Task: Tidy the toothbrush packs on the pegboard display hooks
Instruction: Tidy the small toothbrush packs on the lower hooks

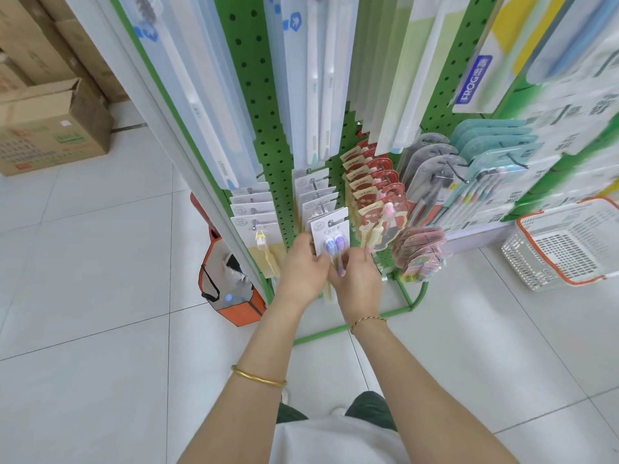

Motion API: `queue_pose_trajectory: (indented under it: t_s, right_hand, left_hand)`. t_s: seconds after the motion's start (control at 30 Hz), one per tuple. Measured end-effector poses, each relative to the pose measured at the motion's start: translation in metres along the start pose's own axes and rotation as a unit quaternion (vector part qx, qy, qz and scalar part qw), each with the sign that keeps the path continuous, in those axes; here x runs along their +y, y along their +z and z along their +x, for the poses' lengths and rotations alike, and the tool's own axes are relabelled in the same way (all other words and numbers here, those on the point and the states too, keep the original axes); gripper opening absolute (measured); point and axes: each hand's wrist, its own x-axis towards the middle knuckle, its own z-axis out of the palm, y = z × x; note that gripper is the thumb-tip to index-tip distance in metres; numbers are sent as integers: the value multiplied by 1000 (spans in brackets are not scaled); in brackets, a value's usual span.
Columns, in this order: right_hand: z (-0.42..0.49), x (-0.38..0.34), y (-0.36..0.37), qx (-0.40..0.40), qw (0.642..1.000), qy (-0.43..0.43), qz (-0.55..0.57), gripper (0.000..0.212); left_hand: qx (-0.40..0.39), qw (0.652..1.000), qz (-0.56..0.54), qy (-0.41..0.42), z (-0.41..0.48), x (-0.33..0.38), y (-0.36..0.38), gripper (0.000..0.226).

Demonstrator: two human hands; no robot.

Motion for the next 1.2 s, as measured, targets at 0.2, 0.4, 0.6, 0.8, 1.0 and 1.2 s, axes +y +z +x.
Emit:
queue_pose_trajectory:
  t_s: [0.2,0.4,0.6,0.8,1.0,1.2]
  right_hand:
    - [6,-4,6,24,999,-26,-5,23]
    - [11,-11,6,8,1000,-13,-11,18]
    - [11,-16,8,-34,998,33,-37,23]
    - [8,-19,7,-39,998,48,-33,23]
    - [8,-20,7,-42,998,51,-4,25]
    - [2,-14,8,-51,997,57,19,28]
  left_hand:
    - [24,1000,4,-6,8,0,1,21]
    - [24,999,25,-8,16,0,3,23]
    - [25,1000,-9,6,12,-4,5,32]
    - [35,999,-23,12,10,-7,4,38]
    - [35,999,-8,4,6,-10,4,40]
    - [15,1000,19,-6,-4,-10,-1,50]
